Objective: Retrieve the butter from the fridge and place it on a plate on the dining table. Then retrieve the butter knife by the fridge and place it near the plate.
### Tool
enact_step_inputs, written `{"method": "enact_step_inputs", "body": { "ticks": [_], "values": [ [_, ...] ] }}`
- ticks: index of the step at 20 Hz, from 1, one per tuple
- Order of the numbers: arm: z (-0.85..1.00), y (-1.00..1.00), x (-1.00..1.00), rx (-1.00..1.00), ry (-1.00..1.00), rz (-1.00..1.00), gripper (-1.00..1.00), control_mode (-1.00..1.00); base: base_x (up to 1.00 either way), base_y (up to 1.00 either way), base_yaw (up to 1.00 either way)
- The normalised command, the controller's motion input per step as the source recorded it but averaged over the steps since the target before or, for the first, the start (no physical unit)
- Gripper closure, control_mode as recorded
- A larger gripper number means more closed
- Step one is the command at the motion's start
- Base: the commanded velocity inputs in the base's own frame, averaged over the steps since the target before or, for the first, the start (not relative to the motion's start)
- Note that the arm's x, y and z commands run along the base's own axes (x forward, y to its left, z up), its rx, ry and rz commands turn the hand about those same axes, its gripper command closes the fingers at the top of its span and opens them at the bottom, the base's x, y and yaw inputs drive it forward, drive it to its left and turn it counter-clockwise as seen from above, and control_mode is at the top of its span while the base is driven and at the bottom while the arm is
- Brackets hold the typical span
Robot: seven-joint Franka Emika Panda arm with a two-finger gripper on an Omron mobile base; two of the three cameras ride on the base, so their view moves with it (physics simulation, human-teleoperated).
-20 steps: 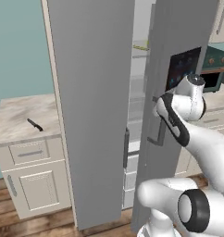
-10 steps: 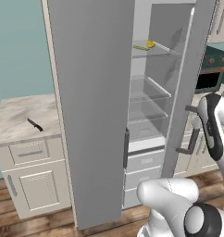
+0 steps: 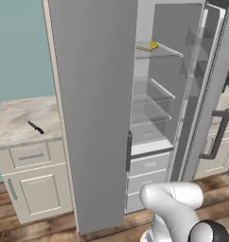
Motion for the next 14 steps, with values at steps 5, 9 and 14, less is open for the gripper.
{"method": "enact_step_inputs", "body": {
  "ticks": [5, 9, 14],
  "values": [
    [0.35, 0.88, -0.04, -0.33, 0.18, -0.17, 1.0, -1.0, 0.0, 0.0, 0.0],
    [0.1, 0.94, 0.28, -0.31, 0.19, -0.23, 1.0, -1.0, 0.0, 0.0, 0.0],
    [0.08, 0.7, 0.42, -0.24, 0.12, -0.17, 1.0, -1.0, 0.0, 0.0, 0.0]
  ]
}}
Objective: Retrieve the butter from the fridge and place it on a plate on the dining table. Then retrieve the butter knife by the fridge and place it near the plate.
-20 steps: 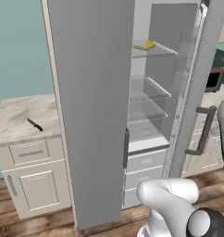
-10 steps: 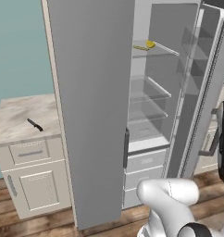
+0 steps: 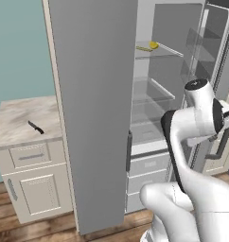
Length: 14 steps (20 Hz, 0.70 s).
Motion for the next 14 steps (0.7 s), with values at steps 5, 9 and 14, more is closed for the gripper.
{"method": "enact_step_inputs", "body": {
  "ticks": [5, 9, 14],
  "values": [
    [0.17, 0.72, 0.49, -0.26, 0.24, -0.1, -1.0, -1.0, 0.0, 0.0, 0.0],
    [0.38, 0.15, 0.3, -0.18, 0.23, -0.03, -1.0, -1.0, 0.0, 0.0, 0.0],
    [0.25, -0.18, 0.1, -0.22, 0.16, 0.0, -1.0, -1.0, 0.0, 0.0, 0.0]
  ]
}}
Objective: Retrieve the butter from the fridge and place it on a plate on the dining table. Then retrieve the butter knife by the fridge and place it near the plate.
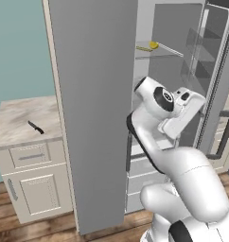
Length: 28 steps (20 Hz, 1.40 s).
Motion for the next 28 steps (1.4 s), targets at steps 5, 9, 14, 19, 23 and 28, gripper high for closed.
{"method": "enact_step_inputs", "body": {
  "ticks": [5, 9, 14, 19, 23, 28],
  "values": [
    [0.0, -0.06, 0.06, -0.46, 0.1, -0.04, -1.0, -1.0, 0.0, 0.0, 0.0],
    [0.04, -0.16, 0.09, -0.36, 0.0, 0.0, -1.0, -1.0, 0.0, 0.0, 0.0],
    [0.09, -0.39, 0.0, -0.1, -0.01, 0.06, -1.0, -1.0, 0.0, 0.0, 0.0],
    [0.01, -0.37, 0.02, 0.0, 0.0, 0.18, -1.0, -1.0, 0.0, 0.0, 0.0],
    [0.0, -0.19, 0.16, 0.0, 0.0, 0.16, -1.0, -1.0, 0.0, 0.0, 0.0],
    [0.0, -0.06, 0.38, 0.0, 0.08, 0.12, -1.0, -1.0, 0.0, 0.0, 0.0]
  ]
}}
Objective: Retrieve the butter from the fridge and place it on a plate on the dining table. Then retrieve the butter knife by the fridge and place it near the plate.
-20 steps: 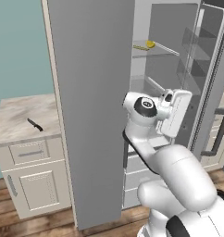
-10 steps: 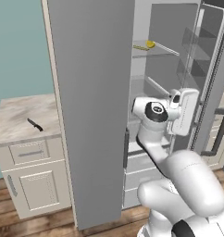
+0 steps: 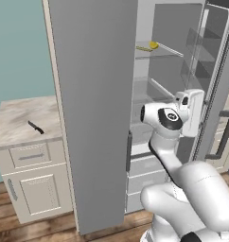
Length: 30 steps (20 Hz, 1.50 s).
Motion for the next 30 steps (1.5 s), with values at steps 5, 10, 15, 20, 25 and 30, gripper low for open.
{"method": "enact_step_inputs", "body": {
  "ticks": [5, 10, 15, 20, 25, 30],
  "values": [
    [0.0, -0.01, 0.24, 0.0, 0.07, 0.04, -1.0, -1.0, 0.0, 0.0, 0.0],
    [0.0, -0.12, 0.22, 0.0, 0.07, 0.02, -1.0, -1.0, 0.0, 0.0, 0.0],
    [0.0, -0.37, 0.15, 0.0, 0.04, 0.05, -1.0, -1.0, 0.0, 0.0, 0.0],
    [0.0, -0.21, 0.27, 0.0, 0.05, 0.07, -1.0, -1.0, 0.0, 0.0, 0.0],
    [0.0, -0.37, 0.12, 0.0, 0.1, 0.03, -1.0, -1.0, 0.0, 0.0, 0.0],
    [0.0, -0.92, -0.13, 0.05, 0.1, 0.0, -1.0, -1.0, 0.0, 0.0, 0.0]
  ]
}}
